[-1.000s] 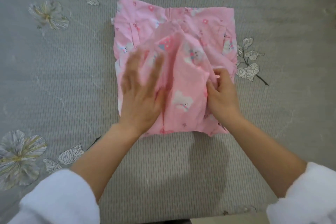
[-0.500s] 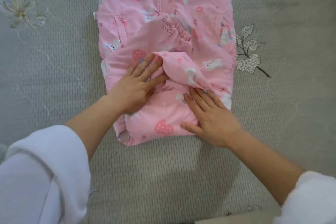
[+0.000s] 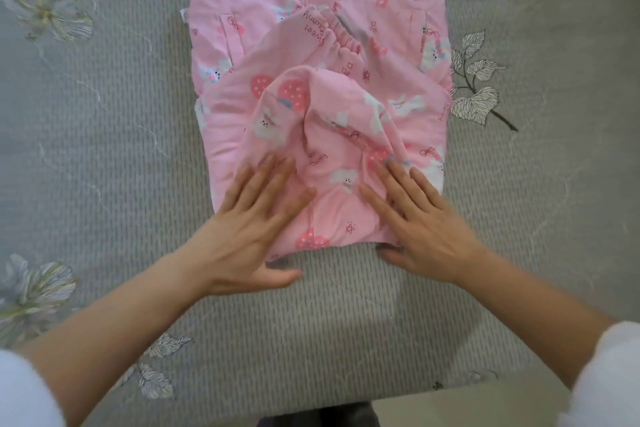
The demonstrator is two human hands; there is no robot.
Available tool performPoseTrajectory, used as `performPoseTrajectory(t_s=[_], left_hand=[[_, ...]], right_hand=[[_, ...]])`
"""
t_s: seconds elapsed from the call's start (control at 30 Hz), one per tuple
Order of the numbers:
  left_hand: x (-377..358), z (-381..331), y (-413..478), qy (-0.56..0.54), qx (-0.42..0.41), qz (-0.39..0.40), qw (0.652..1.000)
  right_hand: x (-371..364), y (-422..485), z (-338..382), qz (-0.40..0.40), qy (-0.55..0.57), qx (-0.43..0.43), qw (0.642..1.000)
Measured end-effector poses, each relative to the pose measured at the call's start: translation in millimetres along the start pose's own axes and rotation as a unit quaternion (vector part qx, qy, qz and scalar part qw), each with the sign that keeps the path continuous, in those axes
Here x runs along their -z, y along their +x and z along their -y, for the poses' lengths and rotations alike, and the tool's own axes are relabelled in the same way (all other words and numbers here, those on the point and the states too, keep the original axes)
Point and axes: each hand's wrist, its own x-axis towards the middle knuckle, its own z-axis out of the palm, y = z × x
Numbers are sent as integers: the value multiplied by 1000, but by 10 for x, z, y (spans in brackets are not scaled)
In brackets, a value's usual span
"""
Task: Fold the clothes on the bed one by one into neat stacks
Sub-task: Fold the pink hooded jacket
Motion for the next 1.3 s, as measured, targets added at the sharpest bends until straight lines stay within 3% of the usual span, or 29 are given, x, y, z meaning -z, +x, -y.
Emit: performPoseTrajectory(t_s=[0.13,0.2,0.27,0.33,0.37,0.43,0.5,0.57,0.67,0.77,0.83,0.87,0.93,1.0,1.07,1.1,1.17,1.23,1.3], left_hand=[[-78,-93,84,117,71,129,982],[-40,-107,152,116,96,167,974],[69,-70,174,42,100,162,981],[281,4,130,-138,129,93,978],[403,25,90,-227,147,62,961],[598,23,20,-304,167,65,936],[694,-11,-33,-358,184,114,908],[772,-47,-65,-445,190,175,857],[816,-126,-93,-531,181,259,786],[821,-183,-98,-554,203,313,744],[864,-126,-36,-547,246,290,746],[895,-77,13,-535,261,243,766],[1017,-26,48,-447,277,85,846],[1182,-108,58,-280,258,-109,918],[1248,-304,131,-141,174,-178,958],[1222,-412,174,-83,132,-167,974],[1100,-575,263,-22,94,-91,991],[961,-600,339,8,123,-3,992],[782,-482,399,35,164,15,986]], right_hand=[[80,244,-5,92,22,-28,995],[185,317,-14,114,82,-51,989],[382,355,-51,128,161,-92,974],[595,347,-92,146,242,-123,951],[689,329,-112,152,275,-130,940],[865,272,-126,156,341,-149,915],[1057,194,-91,162,418,-175,876],[1211,115,-67,192,449,-188,852],[1345,82,-71,309,445,-168,824],[1352,159,-81,408,490,-180,749],[1297,243,-177,422,528,-227,701],[1280,296,-235,422,542,-249,683],[1280,421,-361,412,557,-275,666],[1331,552,-447,377,551,-280,690],[1383,657,-527,296,478,-272,781],[1389,691,-565,250,438,-274,819],[1395,723,-611,178,402,-280,854],[1372,697,-591,108,356,-264,890],[1292,653,-486,5,251,-260,932]])
